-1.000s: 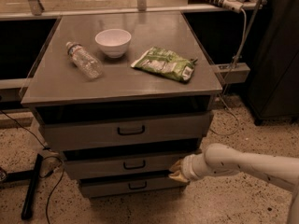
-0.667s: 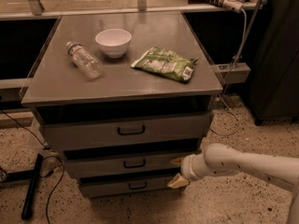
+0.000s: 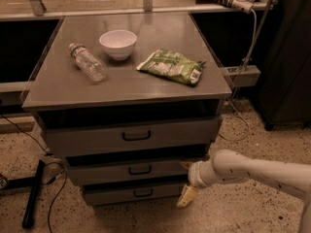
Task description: Close middle drawer
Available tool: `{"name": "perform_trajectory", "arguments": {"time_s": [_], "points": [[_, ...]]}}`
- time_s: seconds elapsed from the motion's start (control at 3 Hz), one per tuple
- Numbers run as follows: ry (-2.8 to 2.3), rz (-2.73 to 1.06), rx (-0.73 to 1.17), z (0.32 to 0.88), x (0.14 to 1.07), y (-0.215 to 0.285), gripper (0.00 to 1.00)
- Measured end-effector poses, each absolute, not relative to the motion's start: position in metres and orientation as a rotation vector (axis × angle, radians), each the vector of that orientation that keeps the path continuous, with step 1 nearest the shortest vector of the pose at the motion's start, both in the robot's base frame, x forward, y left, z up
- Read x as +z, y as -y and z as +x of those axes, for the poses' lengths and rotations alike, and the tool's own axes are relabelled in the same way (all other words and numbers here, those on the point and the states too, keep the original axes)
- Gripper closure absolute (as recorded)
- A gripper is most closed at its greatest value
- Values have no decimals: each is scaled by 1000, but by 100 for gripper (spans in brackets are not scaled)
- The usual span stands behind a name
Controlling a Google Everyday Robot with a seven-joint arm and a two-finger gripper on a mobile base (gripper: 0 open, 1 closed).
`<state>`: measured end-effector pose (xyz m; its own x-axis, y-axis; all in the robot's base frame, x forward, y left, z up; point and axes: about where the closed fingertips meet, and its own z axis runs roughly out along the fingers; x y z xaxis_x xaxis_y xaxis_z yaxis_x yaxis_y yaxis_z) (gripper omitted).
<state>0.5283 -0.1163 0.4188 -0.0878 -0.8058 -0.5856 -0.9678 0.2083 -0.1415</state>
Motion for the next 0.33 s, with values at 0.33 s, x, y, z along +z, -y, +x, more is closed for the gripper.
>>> {"name": "perform_trajectory", "arguments": {"time_s": [0.33], "points": [[-1936,-1640,382,528,419,116,0]]}}
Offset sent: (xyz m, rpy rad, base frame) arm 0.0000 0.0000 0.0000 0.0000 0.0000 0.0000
